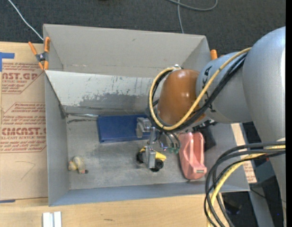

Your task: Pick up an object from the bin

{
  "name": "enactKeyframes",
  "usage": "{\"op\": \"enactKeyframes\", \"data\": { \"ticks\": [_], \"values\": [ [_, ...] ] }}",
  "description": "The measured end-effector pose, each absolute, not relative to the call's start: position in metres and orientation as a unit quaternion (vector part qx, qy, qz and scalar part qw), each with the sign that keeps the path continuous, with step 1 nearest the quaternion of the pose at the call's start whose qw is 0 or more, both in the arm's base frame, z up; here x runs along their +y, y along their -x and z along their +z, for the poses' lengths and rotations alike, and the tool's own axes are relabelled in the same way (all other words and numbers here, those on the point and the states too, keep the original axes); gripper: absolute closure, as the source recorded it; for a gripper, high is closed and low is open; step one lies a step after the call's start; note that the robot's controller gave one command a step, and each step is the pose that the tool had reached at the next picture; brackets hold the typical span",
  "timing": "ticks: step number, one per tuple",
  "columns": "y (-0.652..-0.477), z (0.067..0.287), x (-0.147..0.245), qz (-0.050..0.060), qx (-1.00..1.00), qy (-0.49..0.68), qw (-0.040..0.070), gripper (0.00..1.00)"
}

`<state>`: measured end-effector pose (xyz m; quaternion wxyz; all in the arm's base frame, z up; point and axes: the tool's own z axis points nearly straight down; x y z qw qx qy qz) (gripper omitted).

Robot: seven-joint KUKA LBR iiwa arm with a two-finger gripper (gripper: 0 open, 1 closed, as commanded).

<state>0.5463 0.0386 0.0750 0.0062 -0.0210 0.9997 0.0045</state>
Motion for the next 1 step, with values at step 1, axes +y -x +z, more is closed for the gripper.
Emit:
{"op": "enactKeyframes", "data": {
  "ticks": [1],
  "values": [
    [-0.5291, 0.0738, -0.0157, 0.005, 0.998, 0.064, 0.007, 0.00]
  ]
}}
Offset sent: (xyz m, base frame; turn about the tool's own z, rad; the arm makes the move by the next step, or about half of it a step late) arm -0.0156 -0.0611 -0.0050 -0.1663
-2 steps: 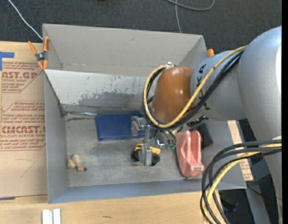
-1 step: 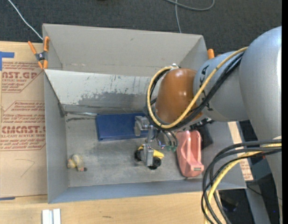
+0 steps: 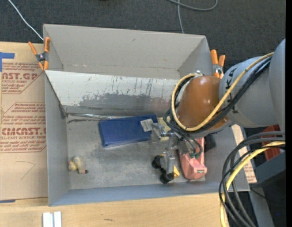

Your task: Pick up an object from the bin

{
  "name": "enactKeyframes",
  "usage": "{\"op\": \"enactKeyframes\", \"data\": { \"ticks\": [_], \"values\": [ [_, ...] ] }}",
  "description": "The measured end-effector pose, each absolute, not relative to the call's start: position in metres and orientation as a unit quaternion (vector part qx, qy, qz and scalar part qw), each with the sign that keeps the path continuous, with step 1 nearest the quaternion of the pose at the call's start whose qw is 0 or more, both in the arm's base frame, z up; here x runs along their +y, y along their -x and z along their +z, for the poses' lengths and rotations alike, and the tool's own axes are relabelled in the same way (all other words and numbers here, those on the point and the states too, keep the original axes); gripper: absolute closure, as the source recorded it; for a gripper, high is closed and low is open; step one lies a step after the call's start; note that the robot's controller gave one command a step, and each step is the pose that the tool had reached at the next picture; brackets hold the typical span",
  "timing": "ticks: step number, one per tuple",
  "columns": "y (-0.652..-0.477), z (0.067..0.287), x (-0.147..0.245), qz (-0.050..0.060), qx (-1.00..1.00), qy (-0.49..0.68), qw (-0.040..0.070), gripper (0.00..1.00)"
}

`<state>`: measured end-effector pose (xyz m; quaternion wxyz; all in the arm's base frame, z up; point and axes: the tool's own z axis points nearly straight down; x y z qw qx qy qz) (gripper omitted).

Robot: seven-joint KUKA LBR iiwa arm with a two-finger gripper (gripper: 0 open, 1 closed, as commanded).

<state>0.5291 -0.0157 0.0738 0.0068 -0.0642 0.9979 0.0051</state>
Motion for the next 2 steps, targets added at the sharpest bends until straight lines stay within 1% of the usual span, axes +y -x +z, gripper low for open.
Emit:
{"op": "enactKeyframes", "data": {
  "ticks": [1, 2],
  "values": [
    [-0.531, 0.073, -0.017, 0.005, 0.996, 0.087, 0.008, 0.00],
    [-0.517, 0.073, -0.044, 0.004, 0.979, 0.205, 0.016, 0.00]
  ]
}}
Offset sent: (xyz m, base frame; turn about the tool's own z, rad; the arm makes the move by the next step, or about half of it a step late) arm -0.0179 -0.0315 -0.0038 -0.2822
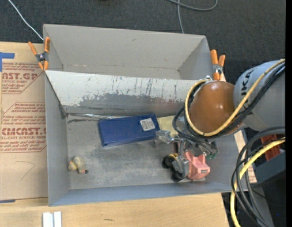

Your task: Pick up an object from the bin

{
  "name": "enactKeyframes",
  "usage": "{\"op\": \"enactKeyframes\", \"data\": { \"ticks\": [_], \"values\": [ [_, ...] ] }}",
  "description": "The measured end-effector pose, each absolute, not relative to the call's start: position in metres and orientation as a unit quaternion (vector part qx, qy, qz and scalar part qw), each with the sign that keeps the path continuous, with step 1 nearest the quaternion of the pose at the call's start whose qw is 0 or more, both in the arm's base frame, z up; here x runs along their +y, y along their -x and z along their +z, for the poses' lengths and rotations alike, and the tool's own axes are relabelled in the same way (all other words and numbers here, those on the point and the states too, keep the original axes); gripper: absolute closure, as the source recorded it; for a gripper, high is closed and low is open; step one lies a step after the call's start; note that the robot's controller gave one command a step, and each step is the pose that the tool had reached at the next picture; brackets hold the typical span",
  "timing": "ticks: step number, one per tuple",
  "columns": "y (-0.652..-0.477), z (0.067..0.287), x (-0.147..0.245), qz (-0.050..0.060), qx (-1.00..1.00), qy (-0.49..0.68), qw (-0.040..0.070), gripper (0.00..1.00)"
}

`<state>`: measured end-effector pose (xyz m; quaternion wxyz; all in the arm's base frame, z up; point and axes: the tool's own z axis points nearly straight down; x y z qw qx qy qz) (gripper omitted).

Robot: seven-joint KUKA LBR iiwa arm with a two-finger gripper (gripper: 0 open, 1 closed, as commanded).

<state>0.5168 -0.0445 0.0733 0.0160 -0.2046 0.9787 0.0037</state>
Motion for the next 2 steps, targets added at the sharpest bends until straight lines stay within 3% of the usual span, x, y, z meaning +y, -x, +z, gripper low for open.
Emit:
{"op": "enactKeyframes", "data": {
  "ticks": [1, 2],
  "values": [
    [-0.5119, 0.0728, -0.0604, 0.006, 1.000, 0.028, 0.013, 0.00],
    [-0.5106, 0.0736, -0.0667, 0.005, 0.994, 0.103, 0.020, 0.00]
  ]
}}
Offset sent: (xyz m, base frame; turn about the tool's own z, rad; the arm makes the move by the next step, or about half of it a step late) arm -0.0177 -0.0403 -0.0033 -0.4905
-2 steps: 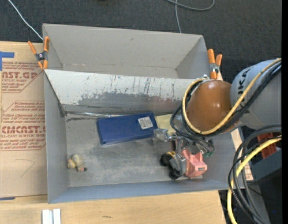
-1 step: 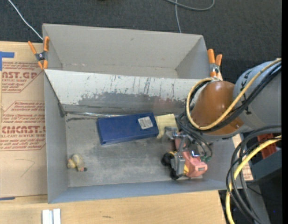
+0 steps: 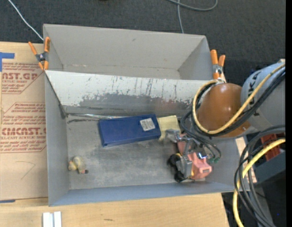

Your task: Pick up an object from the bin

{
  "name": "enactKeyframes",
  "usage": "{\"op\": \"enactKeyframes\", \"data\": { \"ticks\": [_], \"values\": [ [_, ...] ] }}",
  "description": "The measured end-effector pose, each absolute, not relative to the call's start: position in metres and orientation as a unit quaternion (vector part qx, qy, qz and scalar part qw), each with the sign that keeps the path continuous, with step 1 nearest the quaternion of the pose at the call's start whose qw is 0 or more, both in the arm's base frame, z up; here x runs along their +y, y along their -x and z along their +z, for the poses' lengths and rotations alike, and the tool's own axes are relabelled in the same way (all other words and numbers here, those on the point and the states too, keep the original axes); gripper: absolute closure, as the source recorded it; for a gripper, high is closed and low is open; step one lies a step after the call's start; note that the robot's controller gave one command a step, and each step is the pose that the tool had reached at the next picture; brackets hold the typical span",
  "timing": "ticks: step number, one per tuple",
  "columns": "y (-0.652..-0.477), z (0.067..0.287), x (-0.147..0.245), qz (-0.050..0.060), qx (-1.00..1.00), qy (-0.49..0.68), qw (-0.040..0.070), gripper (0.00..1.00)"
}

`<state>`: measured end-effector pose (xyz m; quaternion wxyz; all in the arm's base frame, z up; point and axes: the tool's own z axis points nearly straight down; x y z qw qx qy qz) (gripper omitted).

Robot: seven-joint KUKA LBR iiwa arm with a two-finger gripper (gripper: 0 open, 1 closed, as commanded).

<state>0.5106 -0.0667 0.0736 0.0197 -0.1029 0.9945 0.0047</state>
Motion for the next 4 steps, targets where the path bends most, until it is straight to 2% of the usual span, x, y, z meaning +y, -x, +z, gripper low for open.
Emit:
{"op": "enactKeyframes", "data": {
  "ticks": [1, 2, 3, 4],
  "values": [
    [-0.509, 0.074, -0.082, 0.005, 0.992, 0.127, 0.021, 0.00],
    [-0.508, 0.073, -0.094, 0.012, 0.994, -0.102, 0.019, 0.00],
    [-0.524, 0.073, -0.075, 0.005, 0.996, 0.090, 0.025, 1.00],
    [-0.524, 0.073, -0.075, 0.005, 0.996, 0.090, 0.025, 1.00]
  ]
}}
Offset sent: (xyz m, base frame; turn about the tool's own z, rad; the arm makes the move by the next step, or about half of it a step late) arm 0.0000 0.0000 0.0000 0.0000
